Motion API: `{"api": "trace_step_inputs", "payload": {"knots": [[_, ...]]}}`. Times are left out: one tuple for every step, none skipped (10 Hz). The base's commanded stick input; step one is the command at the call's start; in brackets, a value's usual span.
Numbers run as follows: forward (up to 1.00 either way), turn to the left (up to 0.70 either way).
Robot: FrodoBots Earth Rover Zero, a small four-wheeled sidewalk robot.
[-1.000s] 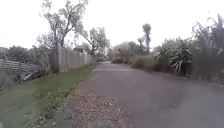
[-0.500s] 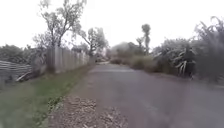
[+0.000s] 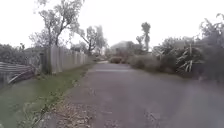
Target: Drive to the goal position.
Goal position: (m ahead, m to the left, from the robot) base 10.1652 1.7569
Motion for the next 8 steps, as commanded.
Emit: {"api": "trace_step_inputs", "payload": {"knots": [[0.7,-0.14],[0.7,-0.14],[0.7,-0.14],[0.7,-0.14],[0.7,-0.14],[0.7,-0.14],[0.7,-0.14],[0.7,-0.14]]}}
